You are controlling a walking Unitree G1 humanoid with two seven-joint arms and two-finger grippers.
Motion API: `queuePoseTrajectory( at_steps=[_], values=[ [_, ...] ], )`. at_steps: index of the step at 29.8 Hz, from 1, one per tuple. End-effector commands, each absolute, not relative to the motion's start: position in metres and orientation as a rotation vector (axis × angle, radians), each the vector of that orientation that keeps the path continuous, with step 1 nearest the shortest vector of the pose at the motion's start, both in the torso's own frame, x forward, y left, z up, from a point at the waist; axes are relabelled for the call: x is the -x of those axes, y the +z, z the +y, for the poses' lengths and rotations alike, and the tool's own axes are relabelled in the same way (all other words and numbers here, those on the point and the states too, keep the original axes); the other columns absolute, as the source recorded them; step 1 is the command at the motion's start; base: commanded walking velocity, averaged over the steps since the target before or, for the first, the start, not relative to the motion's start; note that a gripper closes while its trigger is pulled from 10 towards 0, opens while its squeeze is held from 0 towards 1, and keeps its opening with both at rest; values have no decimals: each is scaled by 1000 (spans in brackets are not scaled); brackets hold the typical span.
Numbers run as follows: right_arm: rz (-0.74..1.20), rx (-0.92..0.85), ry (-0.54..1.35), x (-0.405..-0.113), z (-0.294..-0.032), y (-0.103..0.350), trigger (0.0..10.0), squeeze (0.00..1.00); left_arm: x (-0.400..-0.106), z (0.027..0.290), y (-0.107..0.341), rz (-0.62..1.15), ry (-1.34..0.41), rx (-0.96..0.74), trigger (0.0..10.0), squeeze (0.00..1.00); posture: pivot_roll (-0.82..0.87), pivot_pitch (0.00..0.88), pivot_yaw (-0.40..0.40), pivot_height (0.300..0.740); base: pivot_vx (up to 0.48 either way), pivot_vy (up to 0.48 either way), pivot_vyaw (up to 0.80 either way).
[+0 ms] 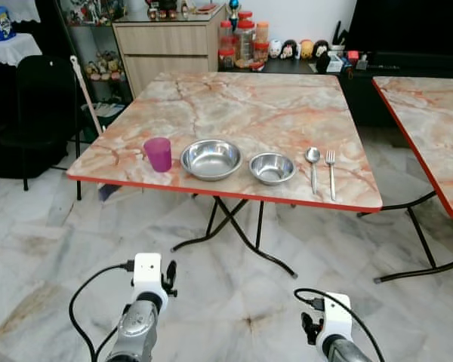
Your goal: Setting the table
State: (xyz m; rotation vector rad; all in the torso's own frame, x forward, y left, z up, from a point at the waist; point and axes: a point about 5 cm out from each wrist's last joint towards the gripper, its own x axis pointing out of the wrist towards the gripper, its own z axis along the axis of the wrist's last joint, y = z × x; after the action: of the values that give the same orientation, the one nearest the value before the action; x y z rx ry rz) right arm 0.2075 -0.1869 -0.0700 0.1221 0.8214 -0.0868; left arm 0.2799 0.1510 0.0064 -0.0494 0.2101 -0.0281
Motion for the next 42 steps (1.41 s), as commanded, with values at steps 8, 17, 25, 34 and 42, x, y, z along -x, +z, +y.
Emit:
queuePoseTrajectory(
  at_steps=[8, 17, 25, 34, 42],
  values=[
    [808, -123, -82, -213, -183, -67, 10000, 0, -317, 138, 58, -10, -59, 87, 10000, 0, 54, 0, 0, 719, 0, 0, 0],
    [820, -124, -88, -211, -183, -69, 10000, 0, -324, 142, 68, -44, -30, 105, 10000, 0, 50, 0, 3, 719, 310, 0, -246],
    [817, -118, -88, -212, -183, -68, 10000, 0, -326, 149, 74, -72, -20, 101, 10000, 0, 53, 0, 2, 719, 480, 0, 0],
    [823, -115, -84, -211, -182, -69, 10000, 0, -327, 151, 81, -102, -16, 101, 10000, 0, 56, 0, 2, 719, 480, 0, 0],
    [825, -113, -82, -211, -182, -69, 10000, 0, -326, 153, 87, -143, -10, 103, 10000, 0, 57, 0, 4, 719, 427, 0, 0]
  ],
)
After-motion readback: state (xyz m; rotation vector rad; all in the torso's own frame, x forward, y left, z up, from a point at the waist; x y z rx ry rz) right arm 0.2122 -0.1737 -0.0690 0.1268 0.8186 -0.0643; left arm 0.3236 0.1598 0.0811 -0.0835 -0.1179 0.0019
